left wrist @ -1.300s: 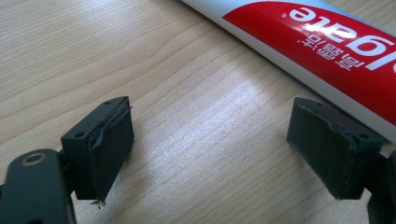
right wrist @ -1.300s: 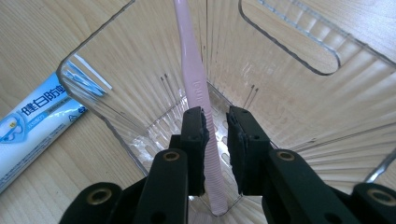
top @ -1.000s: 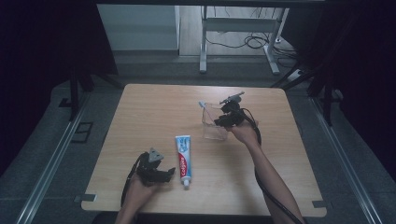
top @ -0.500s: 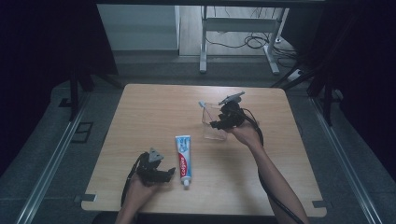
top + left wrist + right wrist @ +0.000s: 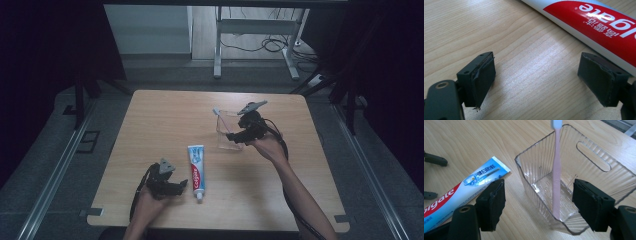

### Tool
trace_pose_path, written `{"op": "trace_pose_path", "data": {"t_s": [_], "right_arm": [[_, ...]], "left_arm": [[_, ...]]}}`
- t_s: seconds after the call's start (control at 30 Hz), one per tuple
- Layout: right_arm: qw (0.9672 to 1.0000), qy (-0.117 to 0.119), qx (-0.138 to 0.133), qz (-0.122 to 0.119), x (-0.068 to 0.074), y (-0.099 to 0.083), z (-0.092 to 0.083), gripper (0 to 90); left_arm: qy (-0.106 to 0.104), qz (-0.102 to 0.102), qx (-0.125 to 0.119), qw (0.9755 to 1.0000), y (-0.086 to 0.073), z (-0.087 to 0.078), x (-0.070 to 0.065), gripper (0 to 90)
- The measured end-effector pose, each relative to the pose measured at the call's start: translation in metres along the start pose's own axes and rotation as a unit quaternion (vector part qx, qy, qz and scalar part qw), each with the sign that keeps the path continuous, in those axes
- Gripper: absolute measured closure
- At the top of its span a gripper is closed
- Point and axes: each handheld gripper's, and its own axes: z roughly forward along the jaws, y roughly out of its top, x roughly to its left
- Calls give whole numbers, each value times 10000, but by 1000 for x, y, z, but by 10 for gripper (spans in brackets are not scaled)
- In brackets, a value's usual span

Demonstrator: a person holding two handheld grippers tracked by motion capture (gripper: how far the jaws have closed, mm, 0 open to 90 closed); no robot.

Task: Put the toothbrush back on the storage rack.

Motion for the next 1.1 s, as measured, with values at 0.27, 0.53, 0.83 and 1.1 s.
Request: {"op": "trace_pose_path", "data": {"t_s": [0.27, 0.53, 0.83, 1.1], "right_arm": [[10000, 39, -51, -55, 4, -3, -9, 246], [9996, 0, -295, 23, 4, -12, -19, 243], [9995, -66, -324, 12, 3, -24, -28, 196], [9995, -104, -307, 35, 2, -37, -32, 169]], "left_arm": [[3, -5, -1, 10000, 0, 0, 0, 147], [3, -3, 0, 10000, 0, 0, 0, 147], [5, -7, -4, 10000, 0, 0, 0, 147], [5, -5, -3, 10000, 0, 0, 0, 147]]}}
